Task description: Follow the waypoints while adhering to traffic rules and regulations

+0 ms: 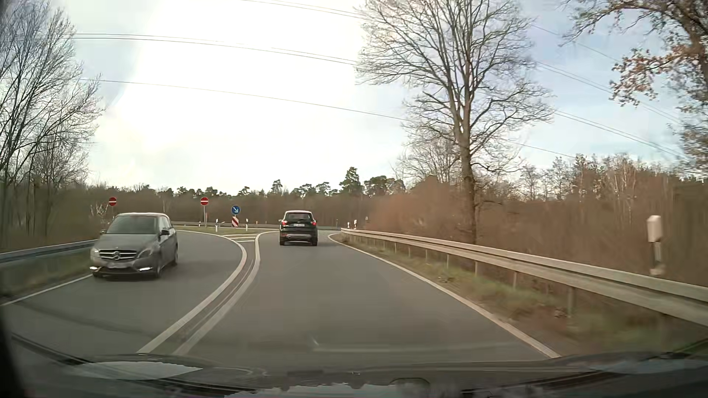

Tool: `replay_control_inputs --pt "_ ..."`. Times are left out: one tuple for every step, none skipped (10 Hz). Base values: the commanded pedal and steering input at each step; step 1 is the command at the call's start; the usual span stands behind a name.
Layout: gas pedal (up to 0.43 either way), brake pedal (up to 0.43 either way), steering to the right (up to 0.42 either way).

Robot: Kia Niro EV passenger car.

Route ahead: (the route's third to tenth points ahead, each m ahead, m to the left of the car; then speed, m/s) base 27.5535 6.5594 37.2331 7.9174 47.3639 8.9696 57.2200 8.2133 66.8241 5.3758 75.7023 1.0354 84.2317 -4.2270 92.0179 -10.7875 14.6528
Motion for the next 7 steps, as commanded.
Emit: replay_control_inputs --pt "0.157 0.0 -0.084" --pt "0.157 0.0 -0.08" --pt "0.157 0.0 -0.075" --pt "0.157 0.0 -0.069" --pt "0.157 0.0 -0.063" --pt "0.138 0.0 -0.054" --pt "0.118 0.0 -0.046"
